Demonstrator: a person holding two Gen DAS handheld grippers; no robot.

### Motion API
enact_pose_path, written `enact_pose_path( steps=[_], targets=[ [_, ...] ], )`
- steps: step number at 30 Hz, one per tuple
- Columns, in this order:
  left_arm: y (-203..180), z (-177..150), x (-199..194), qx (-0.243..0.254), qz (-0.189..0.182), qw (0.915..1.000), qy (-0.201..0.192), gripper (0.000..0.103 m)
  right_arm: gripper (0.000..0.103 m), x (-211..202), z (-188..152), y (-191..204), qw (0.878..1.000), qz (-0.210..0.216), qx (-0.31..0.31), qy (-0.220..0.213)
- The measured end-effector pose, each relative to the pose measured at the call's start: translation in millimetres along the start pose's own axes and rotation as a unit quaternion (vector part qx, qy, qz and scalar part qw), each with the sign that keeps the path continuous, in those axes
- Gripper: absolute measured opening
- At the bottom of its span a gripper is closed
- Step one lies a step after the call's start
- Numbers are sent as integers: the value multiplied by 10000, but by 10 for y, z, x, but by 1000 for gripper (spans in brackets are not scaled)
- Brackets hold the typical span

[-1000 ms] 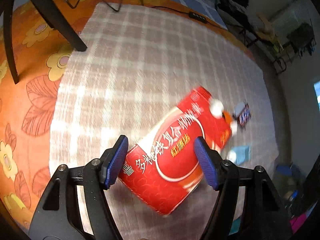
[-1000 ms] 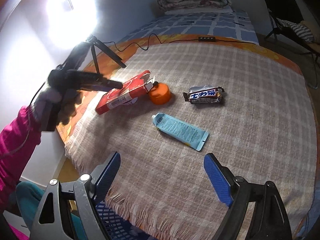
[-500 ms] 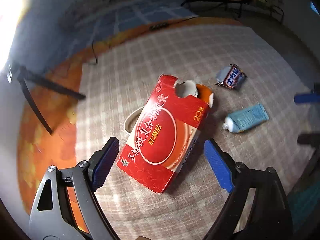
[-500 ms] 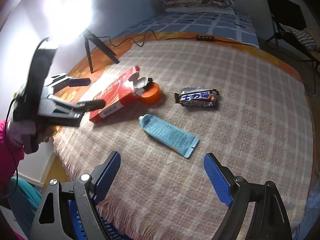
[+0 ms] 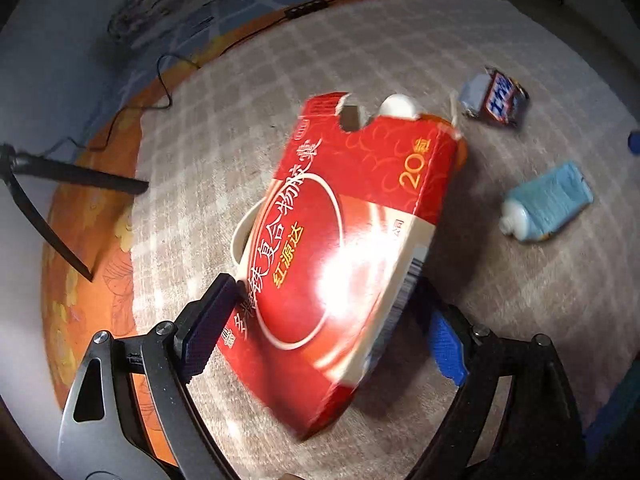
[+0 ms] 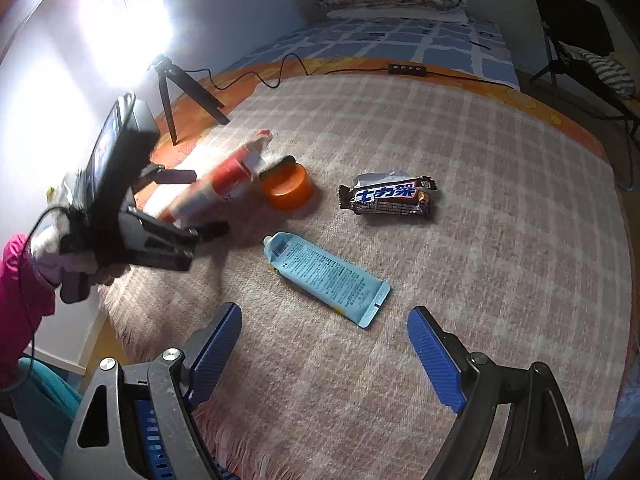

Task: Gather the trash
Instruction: 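Grasp the red box with the left tool while the right tool grasps the blue tube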

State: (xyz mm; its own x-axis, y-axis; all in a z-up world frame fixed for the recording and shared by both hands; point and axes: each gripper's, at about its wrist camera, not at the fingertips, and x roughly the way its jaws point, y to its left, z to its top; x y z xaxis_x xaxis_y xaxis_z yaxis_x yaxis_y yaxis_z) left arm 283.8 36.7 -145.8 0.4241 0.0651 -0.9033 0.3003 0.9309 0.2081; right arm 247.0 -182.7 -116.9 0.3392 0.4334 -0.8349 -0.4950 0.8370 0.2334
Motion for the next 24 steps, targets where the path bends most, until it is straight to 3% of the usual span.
enact_pose_path(
  steps=[2,7,13,20,22,24],
  targets=[
    [145,26,-29,-297,-378,9988,22,88,87,53,21,14,10000,-20,-82,37],
    [456,52,-138,-930,-1089,9897,-4,73,86,203,69,76,9990,-142,-408,125],
    [604,118,-184,-1165,-1103,9870,-90,48,78,403,110,129,9959,-357,-780,295],
    [635,341,-103,-1122,-877,9896,-197,46,74,564,146,145,9920,-578,-1053,390],
    [605,393,-62,-1085,-885,9900,-153,34,73,611,146,197,9888,-669,-1267,414],
    [570,435,-15,-1055,-799,9911,-129,31,71,672,149,251,9863,-693,-1428,455]
  ],
)
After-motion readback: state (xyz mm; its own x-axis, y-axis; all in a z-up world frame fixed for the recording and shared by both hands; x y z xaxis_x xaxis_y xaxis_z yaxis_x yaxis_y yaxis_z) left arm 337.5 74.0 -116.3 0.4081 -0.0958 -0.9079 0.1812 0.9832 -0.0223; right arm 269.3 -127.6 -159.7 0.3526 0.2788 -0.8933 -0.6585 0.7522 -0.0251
